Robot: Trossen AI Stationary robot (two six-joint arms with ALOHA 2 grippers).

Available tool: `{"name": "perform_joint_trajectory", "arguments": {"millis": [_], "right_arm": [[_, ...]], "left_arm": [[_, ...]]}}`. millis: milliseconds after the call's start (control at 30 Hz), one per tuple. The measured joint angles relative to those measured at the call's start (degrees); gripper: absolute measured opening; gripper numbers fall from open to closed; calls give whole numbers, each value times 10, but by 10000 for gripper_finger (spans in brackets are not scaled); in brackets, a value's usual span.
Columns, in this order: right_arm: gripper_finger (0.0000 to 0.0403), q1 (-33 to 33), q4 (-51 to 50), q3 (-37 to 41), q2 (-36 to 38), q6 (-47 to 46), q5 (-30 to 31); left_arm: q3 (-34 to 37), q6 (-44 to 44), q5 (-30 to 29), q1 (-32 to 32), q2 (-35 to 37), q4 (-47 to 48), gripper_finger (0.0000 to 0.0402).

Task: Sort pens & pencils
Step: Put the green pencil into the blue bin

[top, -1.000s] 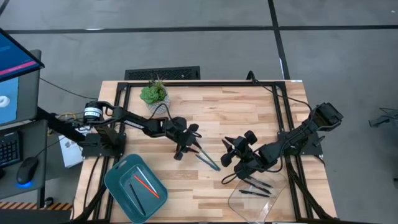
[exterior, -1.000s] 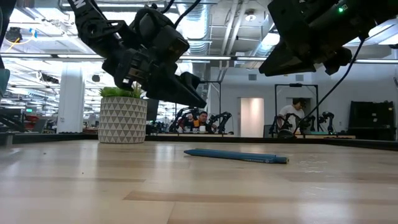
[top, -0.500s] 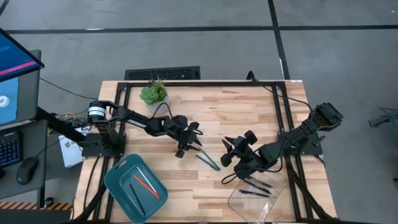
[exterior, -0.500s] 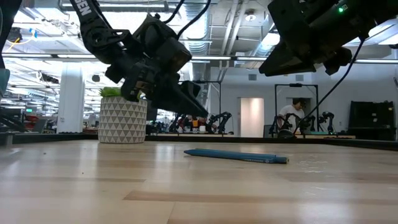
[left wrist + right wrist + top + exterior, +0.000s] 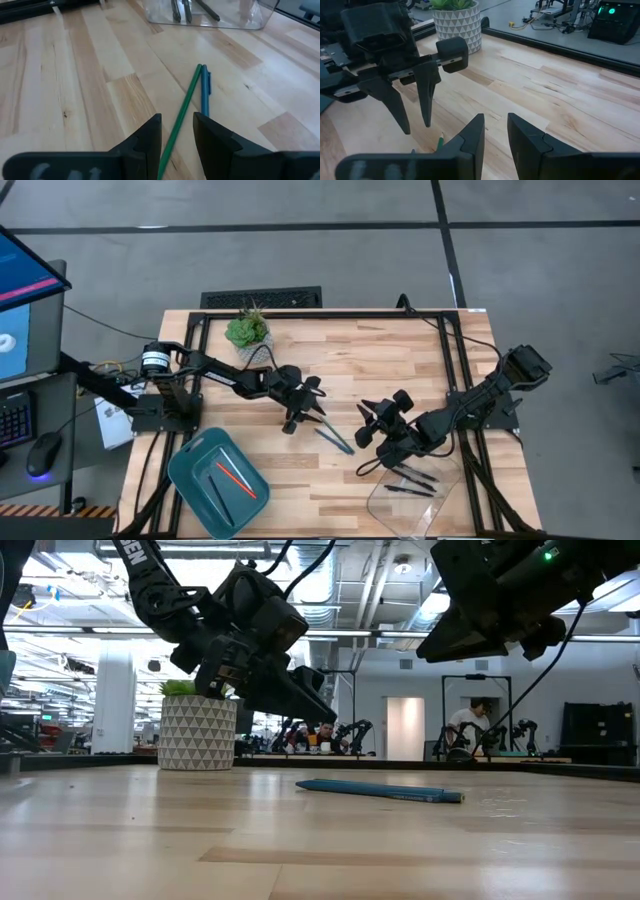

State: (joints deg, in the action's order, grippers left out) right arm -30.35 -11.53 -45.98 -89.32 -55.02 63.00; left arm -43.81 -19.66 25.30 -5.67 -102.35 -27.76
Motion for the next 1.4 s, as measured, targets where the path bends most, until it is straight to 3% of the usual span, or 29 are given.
{"name": "perform_joint_trajectory", "arguments": {"millis": [1400], "right_arm": [[107, 0, 1, 0, 0, 0, 0]], "left_arm": [[-23, -33, 31, -5, -23, 41, 104]]}}
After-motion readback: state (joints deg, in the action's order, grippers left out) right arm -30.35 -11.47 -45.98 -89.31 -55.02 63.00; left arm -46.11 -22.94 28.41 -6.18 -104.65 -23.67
